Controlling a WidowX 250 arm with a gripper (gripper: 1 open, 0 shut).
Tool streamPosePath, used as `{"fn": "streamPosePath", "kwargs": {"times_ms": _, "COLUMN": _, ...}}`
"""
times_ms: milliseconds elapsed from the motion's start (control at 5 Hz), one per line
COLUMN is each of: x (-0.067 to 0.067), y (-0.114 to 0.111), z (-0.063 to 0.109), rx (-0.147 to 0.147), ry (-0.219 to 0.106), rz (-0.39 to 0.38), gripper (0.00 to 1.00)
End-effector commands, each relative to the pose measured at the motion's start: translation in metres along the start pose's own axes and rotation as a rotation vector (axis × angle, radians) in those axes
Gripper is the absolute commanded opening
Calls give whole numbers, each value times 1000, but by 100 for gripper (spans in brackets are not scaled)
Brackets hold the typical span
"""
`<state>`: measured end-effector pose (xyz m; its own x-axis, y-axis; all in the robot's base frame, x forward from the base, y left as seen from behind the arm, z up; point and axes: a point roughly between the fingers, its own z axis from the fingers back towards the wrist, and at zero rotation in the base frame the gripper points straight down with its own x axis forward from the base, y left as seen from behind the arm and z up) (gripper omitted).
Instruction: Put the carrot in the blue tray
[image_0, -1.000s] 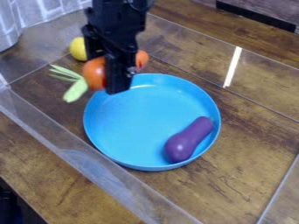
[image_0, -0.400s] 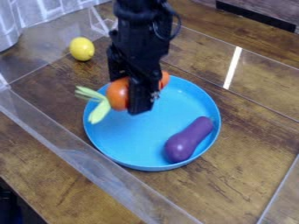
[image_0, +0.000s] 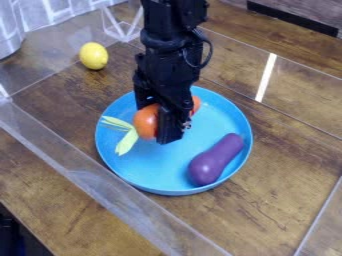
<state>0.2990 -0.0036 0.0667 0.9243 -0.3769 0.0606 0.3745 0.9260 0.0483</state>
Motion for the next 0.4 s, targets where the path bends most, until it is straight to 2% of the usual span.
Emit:
{"fn": "streamPosePath", "kwargs": {"times_ms": 0, "x": 8, "y": 8, "z": 16, "rx": 28, "ry": -41, "rz": -17, "gripper": 0}}
{"fn": "streamPosePath", "kwargs": {"times_ms": 200, "x": 11, "y": 17, "z": 22, "rx": 45, "ry": -46, "rz": -26, "gripper": 0}}
